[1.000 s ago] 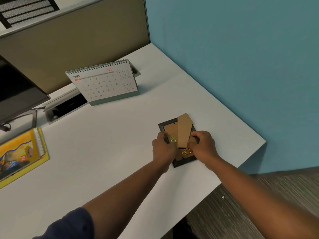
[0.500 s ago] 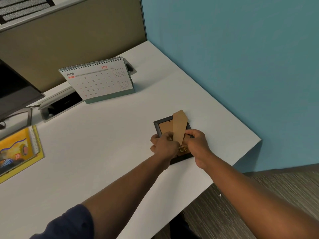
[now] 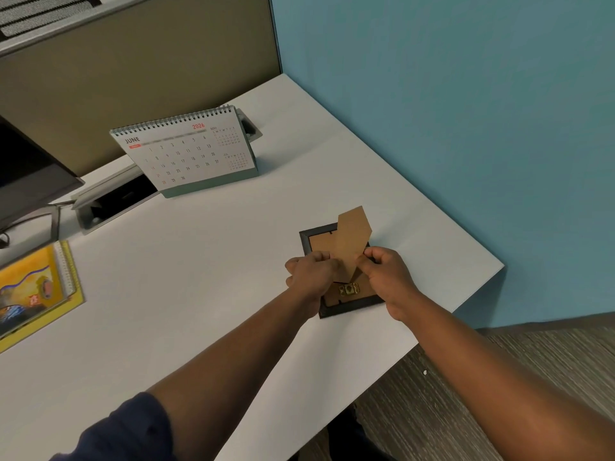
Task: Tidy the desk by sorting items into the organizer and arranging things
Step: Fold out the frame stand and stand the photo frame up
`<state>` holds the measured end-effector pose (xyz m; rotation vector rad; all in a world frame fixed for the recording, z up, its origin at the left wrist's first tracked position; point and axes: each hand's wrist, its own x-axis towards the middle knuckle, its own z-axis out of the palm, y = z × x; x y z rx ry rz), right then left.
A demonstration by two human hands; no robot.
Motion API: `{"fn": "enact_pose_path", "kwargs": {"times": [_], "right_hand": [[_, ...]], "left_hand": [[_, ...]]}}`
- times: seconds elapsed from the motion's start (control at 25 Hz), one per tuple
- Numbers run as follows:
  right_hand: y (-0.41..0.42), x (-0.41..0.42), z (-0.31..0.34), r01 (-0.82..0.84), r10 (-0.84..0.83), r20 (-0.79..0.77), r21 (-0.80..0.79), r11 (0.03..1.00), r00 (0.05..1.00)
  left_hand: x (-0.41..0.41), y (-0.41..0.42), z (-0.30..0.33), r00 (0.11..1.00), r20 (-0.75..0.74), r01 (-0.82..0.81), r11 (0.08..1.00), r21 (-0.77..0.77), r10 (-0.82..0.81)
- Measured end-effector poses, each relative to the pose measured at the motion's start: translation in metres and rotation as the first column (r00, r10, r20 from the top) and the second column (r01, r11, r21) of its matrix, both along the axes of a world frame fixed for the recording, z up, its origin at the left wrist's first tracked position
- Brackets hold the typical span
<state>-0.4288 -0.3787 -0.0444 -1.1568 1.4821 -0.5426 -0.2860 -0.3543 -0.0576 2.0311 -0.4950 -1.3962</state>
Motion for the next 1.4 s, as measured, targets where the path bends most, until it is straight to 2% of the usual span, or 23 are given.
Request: {"fn": "enact_pose_path", "kwargs": {"times": [0.08,0.2,0.32,0.48,0.6,0.72,0.84,0.92,1.0,1.08,1.2,1.32,1.4], "right_hand": [[-0.004,0.000,0.008,0.016,-0.016,0.007,0.003,1.000,1.000],[-0.013,0.002,0.019,0.001,-0.002,-0.006,-0.011,1.000,1.000],[-0.017,0.008,0.033,-0.030,0.027,0.053,0.056,0.998,0.998],[-0.021,0.013,0.061,-0.002,-0.030,0.151,0.204,0.979,0.988],[-0.026,0.013,0.070,-0.020,-0.064,0.234,0.338,0.941,0.970],[-0.031,0.009,0.069,-0.064,-0.143,0.423,0.438,0.897,0.895],[-0.034,-0.001,0.067,-0.156,-0.232,0.661,0.472,0.867,0.714],[-0.036,-0.007,0.063,-0.278,-0.169,0.774,0.409,0.870,0.611],[-0.038,-0.010,0.059,-0.375,-0.029,0.806,0.307,0.875,0.591],[-0.037,-0.005,0.057,-0.422,0.162,0.708,0.208,0.882,0.687],[-0.033,0.012,0.063,-0.444,0.408,0.342,0.030,0.896,0.846],[-0.036,0.025,0.062,-0.478,0.495,0.056,-0.187,0.858,0.867],[-0.042,0.028,0.059,-0.564,0.515,-0.234,-0.278,0.777,0.825]], "left_hand": [[0.005,0.000,0.004,0.999,-0.044,-0.011,1.000,-0.019,0.010],[0.010,0.000,0.015,0.997,-0.059,0.053,0.996,-0.073,-0.057],[0.023,-0.002,0.024,0.983,0.063,0.182,0.969,-0.167,-0.174],[0.045,-0.009,0.034,0.929,0.185,0.360,0.894,-0.265,-0.320],[0.056,-0.013,0.051,0.901,0.030,0.419,0.849,-0.323,-0.433],[0.072,-0.015,0.062,0.841,-0.044,0.485,0.789,-0.376,-0.539],[0.087,-0.016,0.068,0.877,-0.286,0.267,0.885,-0.380,-0.387],[0.097,-0.021,0.070,0.877,-0.369,0.169,0.917,-0.362,-0.307],[0.104,-0.027,0.073,0.873,-0.383,0.180,0.928,-0.325,-0.304],[0.107,-0.033,0.075,0.875,-0.362,0.231,0.935,-0.271,-0.321],[0.109,-0.043,0.072,0.906,-0.251,0.290,0.931,-0.220,-0.341],[0.113,-0.051,0.070,0.899,-0.254,0.309,0.928,-0.209,-0.356],[0.117,-0.053,0.067,0.886,-0.267,0.330,0.920,-0.212,-0.380]]}}
